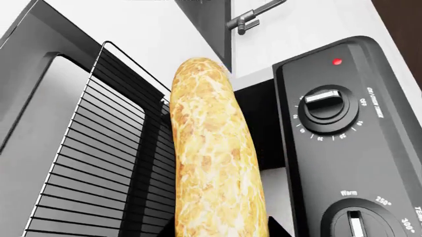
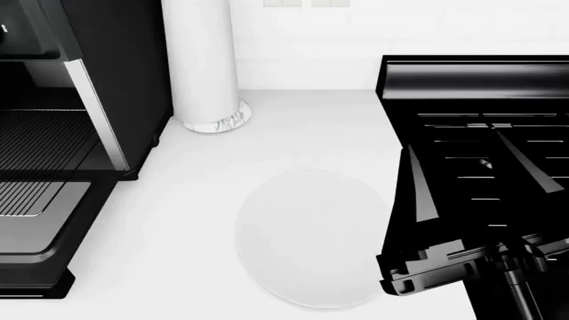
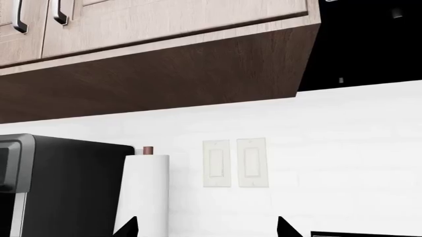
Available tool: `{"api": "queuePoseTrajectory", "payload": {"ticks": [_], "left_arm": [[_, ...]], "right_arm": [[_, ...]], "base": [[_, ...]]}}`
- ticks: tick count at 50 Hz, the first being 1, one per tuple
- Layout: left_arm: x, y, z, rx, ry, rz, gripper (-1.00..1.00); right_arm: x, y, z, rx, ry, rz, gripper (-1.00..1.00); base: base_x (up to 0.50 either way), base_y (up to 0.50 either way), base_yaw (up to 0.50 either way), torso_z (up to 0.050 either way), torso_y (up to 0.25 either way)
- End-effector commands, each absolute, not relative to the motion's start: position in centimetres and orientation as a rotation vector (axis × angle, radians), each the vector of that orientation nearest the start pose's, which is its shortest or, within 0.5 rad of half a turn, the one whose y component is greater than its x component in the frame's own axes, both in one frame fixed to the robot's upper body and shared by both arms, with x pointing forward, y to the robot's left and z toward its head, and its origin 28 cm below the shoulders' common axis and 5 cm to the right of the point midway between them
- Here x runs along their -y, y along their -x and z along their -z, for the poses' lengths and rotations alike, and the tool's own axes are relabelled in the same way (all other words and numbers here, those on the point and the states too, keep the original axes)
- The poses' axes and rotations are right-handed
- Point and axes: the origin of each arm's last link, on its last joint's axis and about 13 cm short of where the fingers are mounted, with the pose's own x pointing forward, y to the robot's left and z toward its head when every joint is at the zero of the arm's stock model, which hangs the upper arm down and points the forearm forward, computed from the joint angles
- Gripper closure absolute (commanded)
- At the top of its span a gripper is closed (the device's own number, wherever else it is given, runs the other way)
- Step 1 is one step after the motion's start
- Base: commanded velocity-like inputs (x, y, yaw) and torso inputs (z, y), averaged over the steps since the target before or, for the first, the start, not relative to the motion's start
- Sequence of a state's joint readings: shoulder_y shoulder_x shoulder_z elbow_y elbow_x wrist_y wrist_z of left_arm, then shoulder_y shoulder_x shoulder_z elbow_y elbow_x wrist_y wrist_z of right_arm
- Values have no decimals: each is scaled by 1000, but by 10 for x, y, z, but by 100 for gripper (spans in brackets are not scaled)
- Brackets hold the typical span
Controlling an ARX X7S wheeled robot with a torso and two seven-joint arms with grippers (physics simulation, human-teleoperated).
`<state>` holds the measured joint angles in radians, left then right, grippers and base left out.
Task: Place the baguette on the rack of the toaster oven.
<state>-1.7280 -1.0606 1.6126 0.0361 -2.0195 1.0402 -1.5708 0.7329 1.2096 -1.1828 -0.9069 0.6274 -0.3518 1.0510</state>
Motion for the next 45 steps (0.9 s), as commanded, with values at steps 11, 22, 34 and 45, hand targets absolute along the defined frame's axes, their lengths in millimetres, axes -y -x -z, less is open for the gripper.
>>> {"api": "queuePoseTrajectory", "payload": {"ticks": [11, 22, 34, 45], "left_arm": [[-334, -289, -347, 240, 1198, -1084, 100], [-329, -290, -348, 274, 1200, -1048, 100], [-329, -285, -355, 314, 1205, -1023, -100], [-325, -270, -366, 332, 1219, -953, -100]], "right_arm": [[116, -138, -208, 545, -94, -251, -100], [117, -138, -208, 547, -94, -246, -100], [116, -138, -208, 551, -95, -243, -100], [116, -138, -208, 551, -95, -239, -100]], "base": [[0, 0, 0, 0, 0], [0, 0, 0, 0, 1], [0, 0, 0, 0, 0], [0, 0, 0, 0, 0]]}}
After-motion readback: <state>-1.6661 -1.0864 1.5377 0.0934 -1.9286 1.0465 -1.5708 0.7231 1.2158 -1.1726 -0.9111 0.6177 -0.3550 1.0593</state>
